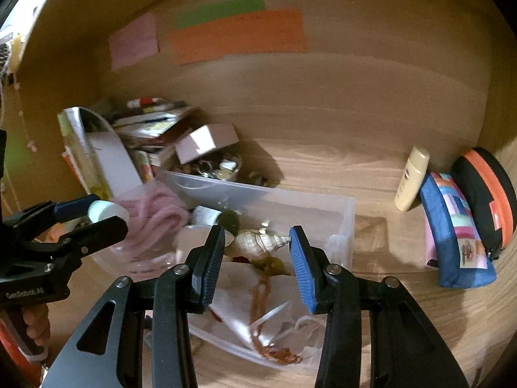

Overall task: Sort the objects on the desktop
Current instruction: 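Place the seashell into the box with the right gripper while the left places the teal tube, then open both grippers and move them back toward the eraser and blue staple box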

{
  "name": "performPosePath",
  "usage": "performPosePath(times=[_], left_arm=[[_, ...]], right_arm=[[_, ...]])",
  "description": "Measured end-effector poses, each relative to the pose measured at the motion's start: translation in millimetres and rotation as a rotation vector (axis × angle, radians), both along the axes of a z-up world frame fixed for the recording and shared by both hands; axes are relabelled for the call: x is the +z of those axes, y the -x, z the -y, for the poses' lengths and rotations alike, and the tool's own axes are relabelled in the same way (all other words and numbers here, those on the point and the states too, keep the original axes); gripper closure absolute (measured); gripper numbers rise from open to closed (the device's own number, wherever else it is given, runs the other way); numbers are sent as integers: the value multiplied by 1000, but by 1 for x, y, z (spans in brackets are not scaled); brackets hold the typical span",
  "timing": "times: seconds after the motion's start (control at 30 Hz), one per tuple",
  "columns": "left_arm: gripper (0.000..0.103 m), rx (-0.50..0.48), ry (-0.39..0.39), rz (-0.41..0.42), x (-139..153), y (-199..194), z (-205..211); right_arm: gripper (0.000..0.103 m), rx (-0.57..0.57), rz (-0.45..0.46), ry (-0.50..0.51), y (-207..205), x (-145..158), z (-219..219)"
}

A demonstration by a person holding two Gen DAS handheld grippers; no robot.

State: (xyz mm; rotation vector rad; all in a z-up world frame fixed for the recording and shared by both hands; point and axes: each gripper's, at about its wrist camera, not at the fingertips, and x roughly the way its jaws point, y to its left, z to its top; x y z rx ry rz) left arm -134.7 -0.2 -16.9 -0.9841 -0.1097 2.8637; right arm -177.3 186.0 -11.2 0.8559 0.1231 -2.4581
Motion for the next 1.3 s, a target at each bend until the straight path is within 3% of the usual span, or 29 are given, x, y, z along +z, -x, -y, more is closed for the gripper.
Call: performPosePath(times=[0.33, 0.47, 0.63, 1.03, 1.3], left_arm=[[30, -12, 52, 7, -15, 11, -15], [29, -28, 65, 7, -17, 9, -19], [21, -43, 60, 6, -13, 4, -22], [11, 64, 38, -98, 25, -30, 8], [9, 121, 42, -93, 20, -56, 35]], right_arm=[[64, 3, -9, -57, 5, -19, 9], [45, -16, -28, -66, 4, -19, 8], [45, -7, -25, -62, 5, -18, 7], [43, 12, -45, 17, -9, 7, -4], [39, 74, -92, 36, -43, 25, -4]])
